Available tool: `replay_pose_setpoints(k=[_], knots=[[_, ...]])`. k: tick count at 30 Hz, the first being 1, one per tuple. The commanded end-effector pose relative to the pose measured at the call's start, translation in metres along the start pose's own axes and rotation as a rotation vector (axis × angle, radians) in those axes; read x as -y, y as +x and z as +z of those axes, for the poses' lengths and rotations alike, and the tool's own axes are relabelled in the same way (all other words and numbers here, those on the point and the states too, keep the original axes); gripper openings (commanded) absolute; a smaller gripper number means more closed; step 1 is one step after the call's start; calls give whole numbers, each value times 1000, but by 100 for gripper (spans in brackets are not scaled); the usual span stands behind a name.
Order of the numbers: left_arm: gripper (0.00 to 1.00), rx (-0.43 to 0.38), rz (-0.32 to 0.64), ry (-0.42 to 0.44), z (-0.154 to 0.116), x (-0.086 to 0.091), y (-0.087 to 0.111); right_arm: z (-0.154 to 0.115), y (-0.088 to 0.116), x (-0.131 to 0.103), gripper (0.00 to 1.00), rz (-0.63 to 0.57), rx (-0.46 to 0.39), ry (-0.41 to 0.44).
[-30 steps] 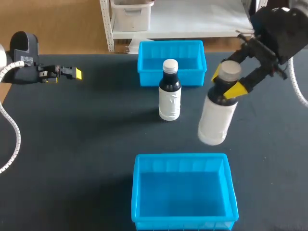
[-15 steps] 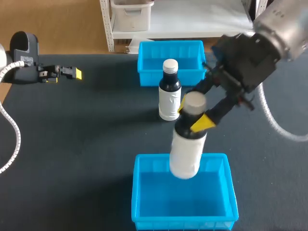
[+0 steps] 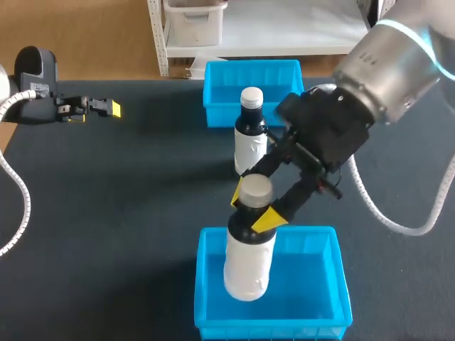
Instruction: Pick up the bottle, and place it in the far bin if it is heavy, or in the near bin if it is light.
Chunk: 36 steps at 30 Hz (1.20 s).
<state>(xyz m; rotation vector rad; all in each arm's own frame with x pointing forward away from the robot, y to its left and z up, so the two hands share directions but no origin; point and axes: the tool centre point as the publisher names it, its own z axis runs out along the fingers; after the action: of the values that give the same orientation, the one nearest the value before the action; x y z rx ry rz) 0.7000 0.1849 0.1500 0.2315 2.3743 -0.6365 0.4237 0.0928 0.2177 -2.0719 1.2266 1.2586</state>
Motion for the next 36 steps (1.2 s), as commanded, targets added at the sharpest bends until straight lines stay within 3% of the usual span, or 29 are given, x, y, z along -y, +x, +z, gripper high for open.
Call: replay_pose_setpoints(k=[1,5,31,32,34,36], knots=[[100,0,0,0,0,0,0,10,4,4,0,-10,5,4],[100,0,0,0,0,0,0,18,12,6,0,-38,-38,52],[100,0,0,0,0,0,0,43,56,26,0,21,-70,50],[100,0,0,0,0,0,0,44,57,27,4,23,-72,50],[100,0,0,0,0,0,0,44,58,28,22,27,-78,50],[100,0,0,0,0,0,0,44,59,29,30,29,-84,51]])
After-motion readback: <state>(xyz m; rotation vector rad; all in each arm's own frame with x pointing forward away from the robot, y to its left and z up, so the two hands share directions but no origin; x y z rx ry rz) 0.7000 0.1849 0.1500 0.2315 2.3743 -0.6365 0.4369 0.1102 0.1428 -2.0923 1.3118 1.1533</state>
